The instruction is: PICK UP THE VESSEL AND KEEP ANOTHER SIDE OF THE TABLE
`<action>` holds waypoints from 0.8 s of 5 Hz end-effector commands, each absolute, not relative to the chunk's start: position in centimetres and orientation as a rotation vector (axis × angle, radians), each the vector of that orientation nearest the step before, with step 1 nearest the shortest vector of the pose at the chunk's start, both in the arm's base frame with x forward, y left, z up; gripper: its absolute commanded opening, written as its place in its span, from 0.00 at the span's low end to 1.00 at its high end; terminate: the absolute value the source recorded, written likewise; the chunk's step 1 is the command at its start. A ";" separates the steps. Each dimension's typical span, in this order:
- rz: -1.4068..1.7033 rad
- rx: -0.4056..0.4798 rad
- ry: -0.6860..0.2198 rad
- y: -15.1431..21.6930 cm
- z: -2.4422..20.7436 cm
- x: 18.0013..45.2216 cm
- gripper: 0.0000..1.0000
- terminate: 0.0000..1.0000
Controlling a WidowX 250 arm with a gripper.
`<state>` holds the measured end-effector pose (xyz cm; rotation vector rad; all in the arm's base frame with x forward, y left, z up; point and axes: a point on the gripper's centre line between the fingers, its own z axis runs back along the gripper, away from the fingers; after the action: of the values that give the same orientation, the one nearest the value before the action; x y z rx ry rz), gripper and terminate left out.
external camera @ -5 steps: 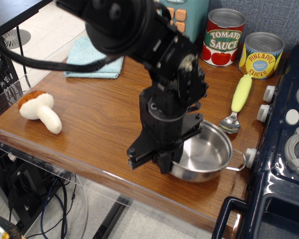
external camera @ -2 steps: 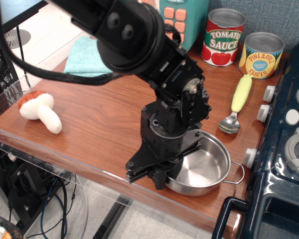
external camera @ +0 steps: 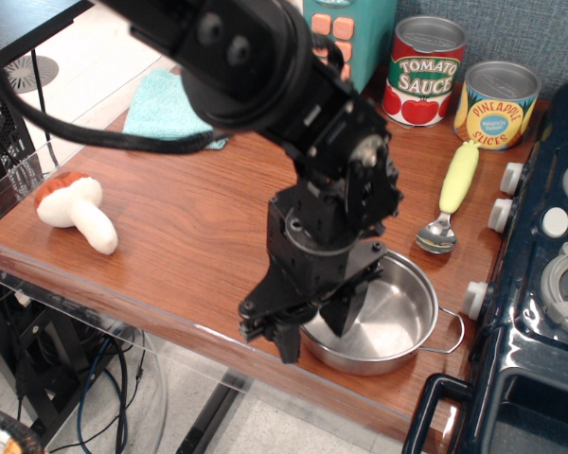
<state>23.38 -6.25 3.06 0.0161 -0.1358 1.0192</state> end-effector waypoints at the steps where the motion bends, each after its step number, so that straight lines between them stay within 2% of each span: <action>1: 0.994 -0.058 -0.256 -5.4 8.6 24.7 1.00 0.00; 2: 0.963 -0.093 -0.279 -5.0 10.7 24.8 1.00 0.00; 4: 0.963 -0.093 -0.279 -5.0 10.7 24.8 1.00 0.00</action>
<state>24.45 -5.66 9.41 -0.0652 -0.2446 0.9586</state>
